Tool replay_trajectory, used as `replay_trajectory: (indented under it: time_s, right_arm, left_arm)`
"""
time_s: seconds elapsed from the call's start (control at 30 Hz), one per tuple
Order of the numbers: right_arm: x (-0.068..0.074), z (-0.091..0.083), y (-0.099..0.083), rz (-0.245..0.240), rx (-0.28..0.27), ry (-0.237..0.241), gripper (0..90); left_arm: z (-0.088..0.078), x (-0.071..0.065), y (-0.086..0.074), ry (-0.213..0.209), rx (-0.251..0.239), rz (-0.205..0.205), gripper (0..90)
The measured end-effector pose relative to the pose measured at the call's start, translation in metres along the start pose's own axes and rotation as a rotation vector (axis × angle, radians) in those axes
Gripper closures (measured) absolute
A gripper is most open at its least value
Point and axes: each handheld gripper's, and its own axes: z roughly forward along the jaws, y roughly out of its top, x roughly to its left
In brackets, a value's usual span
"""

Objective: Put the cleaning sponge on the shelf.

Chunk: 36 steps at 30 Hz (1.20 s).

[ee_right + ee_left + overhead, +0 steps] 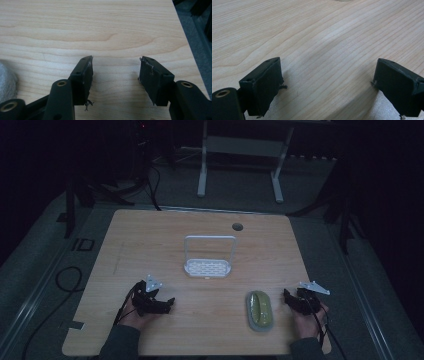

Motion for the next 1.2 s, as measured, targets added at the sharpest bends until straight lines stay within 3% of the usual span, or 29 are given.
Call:
replay_trajectory:
  time_s: [0.13,0.27,0.53,0.67,0.83,1.03,1.2]
  right_arm:
    - [0.003,-0.005,0.001,-0.025,-0.027,-0.001,48.3]
    - [0.013,-0.024,0.005,-0.066,-0.067,-0.008,57.5]
    - [0.039,-0.054,0.006,-0.147,-0.131,0.026,79.2]
    - [0.048,-0.065,0.002,-0.16,-0.137,0.074,88.8]
    - [0.058,-0.069,-0.003,-0.165,-0.121,0.132,89.9]
    - [0.076,-0.06,0.0,-0.217,-0.092,0.178,89.9]
    - [0.081,-0.053,0.005,-0.24,-0.074,0.205,90.0]
  left_arm:
    - [0.0,0.0,0.0,0.0,0.0,0.0,8.5]
    - [0.0,0.0,0.0,0.0,0.0,0.0,8.5]
    - [0.0,0.0,0.0,0.0,-0.001,-0.001,8.5]
    - [0.0,0.0,0.0,0.0,0.0,-0.001,8.5]
    - [0.0,0.0,0.0,0.0,0.0,0.0,8.5]
    - [0.0,0.0,0.0,0.001,0.0,-0.001,8.5]
    - [0.0,0.0,0.0,0.001,0.0,-0.001,8.5]
